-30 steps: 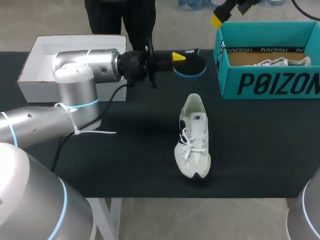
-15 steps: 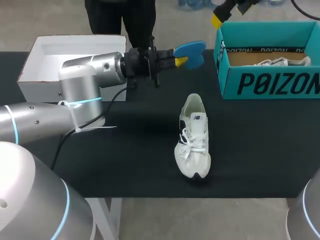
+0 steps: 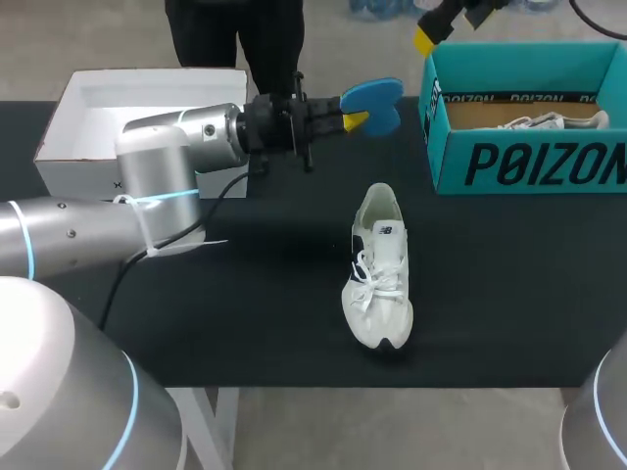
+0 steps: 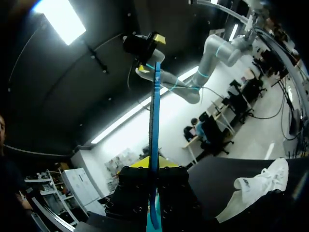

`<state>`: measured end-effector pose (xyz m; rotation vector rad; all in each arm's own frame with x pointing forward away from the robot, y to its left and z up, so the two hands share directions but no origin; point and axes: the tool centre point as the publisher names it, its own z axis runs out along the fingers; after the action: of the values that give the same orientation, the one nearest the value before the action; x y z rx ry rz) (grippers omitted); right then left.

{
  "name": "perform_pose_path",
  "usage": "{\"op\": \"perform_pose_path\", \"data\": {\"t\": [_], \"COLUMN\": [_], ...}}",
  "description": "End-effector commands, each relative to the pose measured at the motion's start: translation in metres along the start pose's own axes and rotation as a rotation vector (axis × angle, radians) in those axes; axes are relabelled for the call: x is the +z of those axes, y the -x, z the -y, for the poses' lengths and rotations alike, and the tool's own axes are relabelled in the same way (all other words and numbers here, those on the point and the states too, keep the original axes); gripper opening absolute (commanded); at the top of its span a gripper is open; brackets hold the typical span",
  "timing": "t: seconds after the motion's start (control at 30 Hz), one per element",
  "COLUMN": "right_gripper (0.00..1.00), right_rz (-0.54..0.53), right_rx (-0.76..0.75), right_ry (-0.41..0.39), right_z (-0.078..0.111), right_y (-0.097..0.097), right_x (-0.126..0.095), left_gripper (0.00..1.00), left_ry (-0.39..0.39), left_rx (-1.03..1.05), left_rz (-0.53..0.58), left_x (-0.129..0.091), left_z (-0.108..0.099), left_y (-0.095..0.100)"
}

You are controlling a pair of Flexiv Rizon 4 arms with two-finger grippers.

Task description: Take the shoe out of the shoebox, open the shoe tongue, remove and reinsert the insole, then place the shoe into the shoebox

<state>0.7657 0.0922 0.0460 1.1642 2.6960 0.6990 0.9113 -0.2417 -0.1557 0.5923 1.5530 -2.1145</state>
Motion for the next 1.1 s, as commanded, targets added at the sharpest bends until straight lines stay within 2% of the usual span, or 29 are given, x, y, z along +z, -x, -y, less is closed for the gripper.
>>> {"op": "perform_pose_path", "data": {"t": [0.03, 0.2, 0.23, 0.27, 0.5, 0.57, 0.83, 0.9, 1.1], "right_gripper": [1.0, 1.0, 1.0, 1.0, 1.0, 1.0, 1.0, 1.0, 1.0], "right_rz": [0.0, 0.0, 0.0, 0.0, 0.0, 0.0, 0.0, 0.0, 0.0], "right_rx": [0.001, 0.001, 0.001, 0.001, 0.001, 0.001, 0.001, 0.001, 0.001], "right_ry": [-0.004, -0.004, -0.004, -0.004, -0.004, -0.004, -0.004, -0.004, -0.004], "right_z": [-0.002, -0.002, -0.002, -0.002, -0.002, -0.002, -0.002, -0.002, -0.002], "right_y": [0.0, 0.0, 0.0, 0.0, 0.0, 0.0, 0.0, 0.0, 0.0], "right_x": [0.0, 0.0, 0.0, 0.0, 0.0, 0.0, 0.0, 0.0, 0.0], "left_gripper": [0.0, 0.0, 0.0, 0.0, 0.0, 0.0, 0.0, 0.0, 0.0], "left_ry": [-0.039, -0.106, -0.089, -0.111, -0.064, -0.028, -0.016, -0.043, -0.043], "left_rx": [-0.146, -0.351, -0.426, -0.45, -0.613, -0.646, -0.838, -0.81, -0.81], "left_rz": [0.087, 0.165, 0.172, 0.16, 0.096, 0.053, 0.062, 0.095, 0.095], "left_x": [-0.001, -0.001, -0.001, 0.0, 0.003, 0.002, -0.007, -0.01, -0.01], "left_z": [-0.005, -0.01, -0.011, -0.012, -0.007, -0.005, -0.004, -0.006, -0.006], "left_y": [0.004, 0.006, 0.006, 0.005, 0.003, 0.003, 0.007, 0.008, 0.008]}}
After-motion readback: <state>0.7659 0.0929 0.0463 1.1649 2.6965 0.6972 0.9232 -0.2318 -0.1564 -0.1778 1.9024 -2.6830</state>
